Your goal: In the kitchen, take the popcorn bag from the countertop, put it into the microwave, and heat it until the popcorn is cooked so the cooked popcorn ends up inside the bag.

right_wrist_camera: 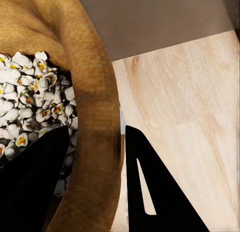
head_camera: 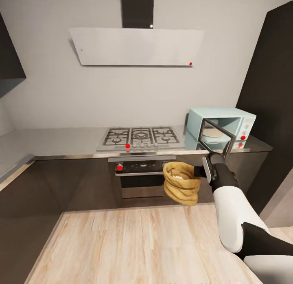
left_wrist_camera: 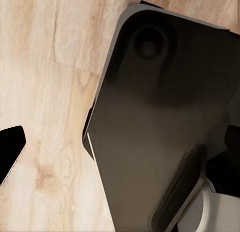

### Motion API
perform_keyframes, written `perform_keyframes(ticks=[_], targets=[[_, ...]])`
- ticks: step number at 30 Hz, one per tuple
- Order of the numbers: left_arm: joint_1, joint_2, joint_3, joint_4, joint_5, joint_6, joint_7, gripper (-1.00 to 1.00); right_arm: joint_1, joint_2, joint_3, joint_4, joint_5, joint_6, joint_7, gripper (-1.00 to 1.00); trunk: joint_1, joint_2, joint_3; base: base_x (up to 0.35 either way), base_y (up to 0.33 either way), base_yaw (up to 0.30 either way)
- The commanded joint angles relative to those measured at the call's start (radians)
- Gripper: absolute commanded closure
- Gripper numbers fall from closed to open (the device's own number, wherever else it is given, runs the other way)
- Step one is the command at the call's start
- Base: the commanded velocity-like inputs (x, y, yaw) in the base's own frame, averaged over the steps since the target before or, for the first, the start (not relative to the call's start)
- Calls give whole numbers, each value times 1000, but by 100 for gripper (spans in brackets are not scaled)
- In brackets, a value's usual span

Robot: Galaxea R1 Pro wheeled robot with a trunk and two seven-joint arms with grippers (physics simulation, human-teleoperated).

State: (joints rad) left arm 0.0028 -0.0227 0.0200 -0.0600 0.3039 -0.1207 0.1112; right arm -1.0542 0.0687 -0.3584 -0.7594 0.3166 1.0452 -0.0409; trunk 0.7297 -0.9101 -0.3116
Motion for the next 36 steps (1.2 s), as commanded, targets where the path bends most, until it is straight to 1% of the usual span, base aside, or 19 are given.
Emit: perform_keyframes(ticks=[1, 8, 9, 10, 36], targets=[[0, 0, 1, -1, 3, -2, 2, -100, -1, 1, -4, -1, -2, 2, -5, 100, 0, -1, -2, 0, 0, -287], [0, 0, 2, -1, 3, -2, 2, -100, -1, 0, -4, -1, -2, 2, -7, 100, 0, -1, -4, 0, 0, -287], [0, 0, 2, -1, 3, -2, 2, -100, -1, -18, -4, -1, -2, 2, -5, 100, 0, -1, -5, 0, 0, -287], [0, 0, 2, -1, 3, -2, 2, -100, -1, -21, -4, -1, -2, 2, -5, 100, 0, -1, -5, 0, 0, -287], [0, 0, 1, -1, 3, -2, 2, -100, -1, -20, -4, 0, -2, 2, -14, 100, 0, -1, -7, 0, 0, -287]])
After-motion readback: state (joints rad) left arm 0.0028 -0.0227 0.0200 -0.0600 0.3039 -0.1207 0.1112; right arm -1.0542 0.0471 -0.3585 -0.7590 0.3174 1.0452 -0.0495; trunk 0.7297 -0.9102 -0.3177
